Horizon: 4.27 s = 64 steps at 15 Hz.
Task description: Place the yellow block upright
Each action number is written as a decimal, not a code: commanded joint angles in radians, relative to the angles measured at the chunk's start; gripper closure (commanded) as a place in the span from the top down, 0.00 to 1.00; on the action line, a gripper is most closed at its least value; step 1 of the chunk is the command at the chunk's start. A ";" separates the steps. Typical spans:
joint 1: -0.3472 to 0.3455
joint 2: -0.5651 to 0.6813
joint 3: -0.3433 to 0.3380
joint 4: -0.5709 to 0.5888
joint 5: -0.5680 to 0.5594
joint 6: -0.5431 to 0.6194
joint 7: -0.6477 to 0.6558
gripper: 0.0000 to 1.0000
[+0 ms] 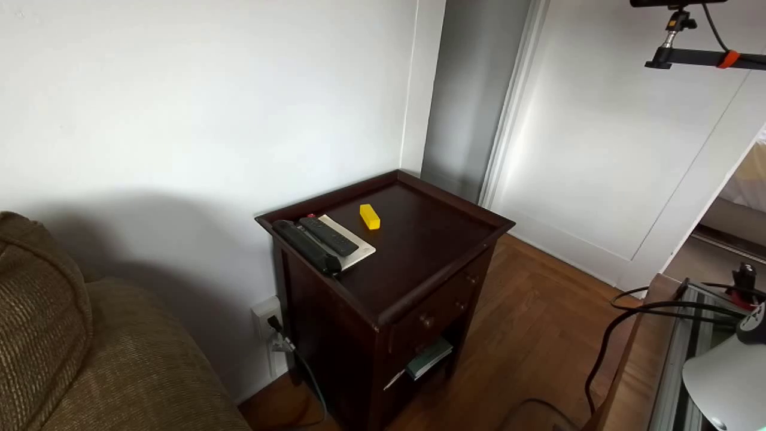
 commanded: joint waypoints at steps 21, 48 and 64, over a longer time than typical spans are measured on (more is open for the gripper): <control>-0.018 0.549 -0.113 0.068 0.294 0.553 0.088 1.00; -0.055 1.112 -0.106 0.481 0.529 0.593 0.172 1.00; -0.053 1.677 -0.029 1.132 0.514 0.362 0.234 1.00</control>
